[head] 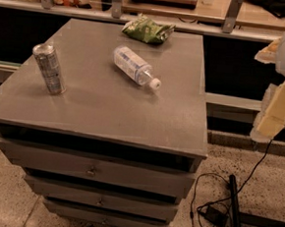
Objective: Pick blue plastic bottle
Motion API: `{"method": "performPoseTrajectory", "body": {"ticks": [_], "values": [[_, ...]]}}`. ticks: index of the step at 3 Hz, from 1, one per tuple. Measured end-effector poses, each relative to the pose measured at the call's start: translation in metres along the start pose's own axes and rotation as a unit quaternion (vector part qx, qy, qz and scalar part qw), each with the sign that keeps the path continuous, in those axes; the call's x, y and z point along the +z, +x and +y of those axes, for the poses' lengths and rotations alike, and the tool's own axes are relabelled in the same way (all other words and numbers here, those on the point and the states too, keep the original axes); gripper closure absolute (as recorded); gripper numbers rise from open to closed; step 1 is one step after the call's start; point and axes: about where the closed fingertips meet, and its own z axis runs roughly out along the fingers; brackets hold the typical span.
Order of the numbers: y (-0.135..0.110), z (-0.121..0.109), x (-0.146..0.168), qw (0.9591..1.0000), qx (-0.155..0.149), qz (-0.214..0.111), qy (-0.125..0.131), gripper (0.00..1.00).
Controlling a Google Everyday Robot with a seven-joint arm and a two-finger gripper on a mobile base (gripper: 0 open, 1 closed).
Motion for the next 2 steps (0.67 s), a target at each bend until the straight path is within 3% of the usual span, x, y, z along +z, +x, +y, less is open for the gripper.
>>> {"method": "performPoseTrajectory", "body": {"ticks": [1, 2], "values": [[0.000, 0.000, 0.000, 1.0000, 0.000, 0.000, 0.000, 0.00], [-0.014, 0.006, 0.002, 0.9981, 0.034, -0.051, -0.008, 0.00]]}}
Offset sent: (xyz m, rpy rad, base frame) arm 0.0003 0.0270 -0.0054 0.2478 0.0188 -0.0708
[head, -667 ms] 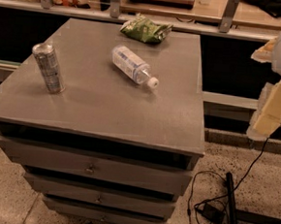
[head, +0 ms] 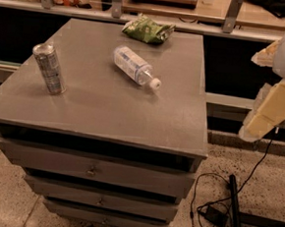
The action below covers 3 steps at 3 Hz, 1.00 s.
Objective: Pick blue plastic bottle
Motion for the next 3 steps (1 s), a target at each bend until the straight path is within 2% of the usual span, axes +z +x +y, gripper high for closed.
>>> {"method": "performPoseTrajectory", "body": {"ticks": [1, 2, 3], "values": [[-0.033, 0.016, 0.019, 0.9928, 0.074, -0.093, -0.009, 0.00], [-0.055, 0.040, 0.040, 0.9827, 0.114, -0.146, -0.006, 0.00], [-0.072, 0.056, 0.073, 0.9747, 0.138, -0.176, 0.011, 0.00]]}}
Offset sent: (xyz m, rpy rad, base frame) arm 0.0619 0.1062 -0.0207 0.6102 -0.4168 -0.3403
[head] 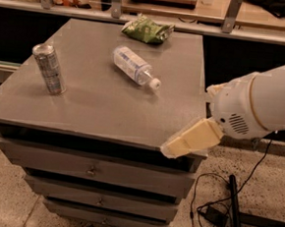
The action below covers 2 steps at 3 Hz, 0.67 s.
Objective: Pick blue plastic bottle
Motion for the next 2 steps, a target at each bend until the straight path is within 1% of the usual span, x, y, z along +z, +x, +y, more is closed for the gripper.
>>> {"method": "performPoseTrajectory", "body": {"ticks": [1, 2], "values": [[-0.0097, -0.0136, 0.0070, 0.9992, 0.002, -0.024, 0.031, 0.00], [-0.0100, -0.0125, 0.0056, 0.9994, 0.001, -0.022, 0.029, 0.00]]}}
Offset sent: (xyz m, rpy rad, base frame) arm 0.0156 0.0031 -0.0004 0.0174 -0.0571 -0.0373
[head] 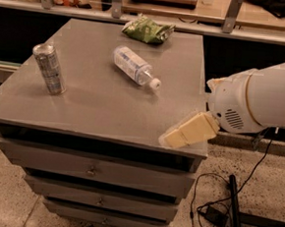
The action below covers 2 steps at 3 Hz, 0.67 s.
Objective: Pick blue plastic bottle
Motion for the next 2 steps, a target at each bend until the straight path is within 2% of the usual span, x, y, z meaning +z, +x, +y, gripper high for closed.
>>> {"method": "performPoseTrajectory", "body": {"ticks": [1, 2], "values": [[-0.006, -0.007, 0.009, 0.9996, 0.018, -0.012, 0.019, 0.00], [-0.023, -0.034, 0.036, 0.9950, 0.063, -0.045, 0.064, 0.00]]}}
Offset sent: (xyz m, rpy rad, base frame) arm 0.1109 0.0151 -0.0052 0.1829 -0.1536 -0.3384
